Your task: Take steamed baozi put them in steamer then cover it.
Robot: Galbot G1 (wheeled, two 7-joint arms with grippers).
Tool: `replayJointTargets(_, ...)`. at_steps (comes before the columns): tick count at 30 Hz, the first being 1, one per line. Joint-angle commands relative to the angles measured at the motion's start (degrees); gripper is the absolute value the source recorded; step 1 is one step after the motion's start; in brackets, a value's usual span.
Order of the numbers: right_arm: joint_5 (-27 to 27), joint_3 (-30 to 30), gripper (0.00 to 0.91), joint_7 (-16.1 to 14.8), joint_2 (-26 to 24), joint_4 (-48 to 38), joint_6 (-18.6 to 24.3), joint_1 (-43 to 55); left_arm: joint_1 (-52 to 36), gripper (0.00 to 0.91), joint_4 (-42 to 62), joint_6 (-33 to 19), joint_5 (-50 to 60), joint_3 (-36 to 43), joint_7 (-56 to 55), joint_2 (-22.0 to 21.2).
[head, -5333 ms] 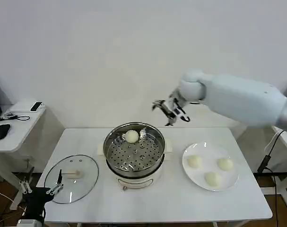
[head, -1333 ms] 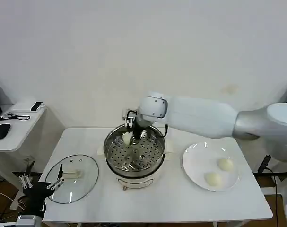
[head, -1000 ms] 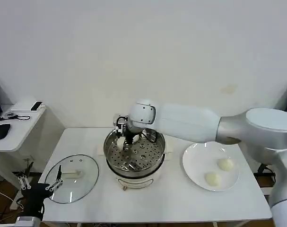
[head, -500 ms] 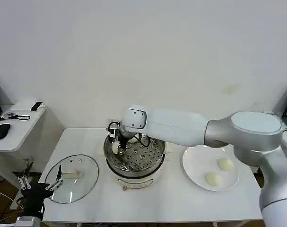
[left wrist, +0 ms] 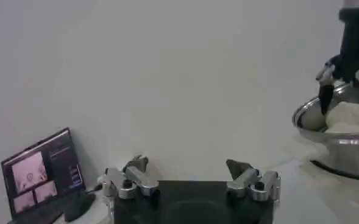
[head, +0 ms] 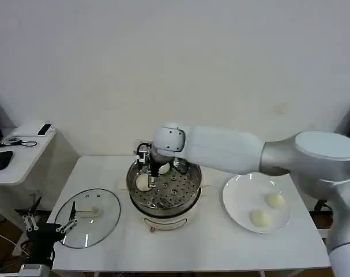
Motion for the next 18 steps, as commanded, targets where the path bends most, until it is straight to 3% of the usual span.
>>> replayJointTargets(1, -4.9, -0.7, 0.907, -3.8, -11.2, 9.5, 2.7, 7.0, -0.3, 0.907, -0.6, 0.2, 0.1, 0.5, 0.2, 0.1)
replayJointTargets(3, -9.4, -0.6, 0.907, -5.5, -14.4, 10.4, 5.2, 7.6, -0.3, 0.907, -0.9, 0.3, 0.1, 0.7, 0.1, 0.1)
replayJointTargets(10, -15.9, 0.7, 0.907, -11.5, -27.5, 15.9, 8.9, 8.3, -0.4, 0.907, -1.8, 0.3, 0.7, 2.6, 0.2, -0.3)
replayJointTargets(13, -19.2, 0.7, 0.907, -12.9, -32.6, 18.2, 10.4, 7.8, -0.4, 0.907, -1.8, 0.5, 0.7, 2.8, 0.3, 0.2)
replayJointTargets(18, -26.0, 1.5, 0.907, -14.7, -46.0, 22.5, 13.4, 3.2, 0.1, 0.907, -1.4, 0.5, 0.7, 3.0, 0.4, 1.3)
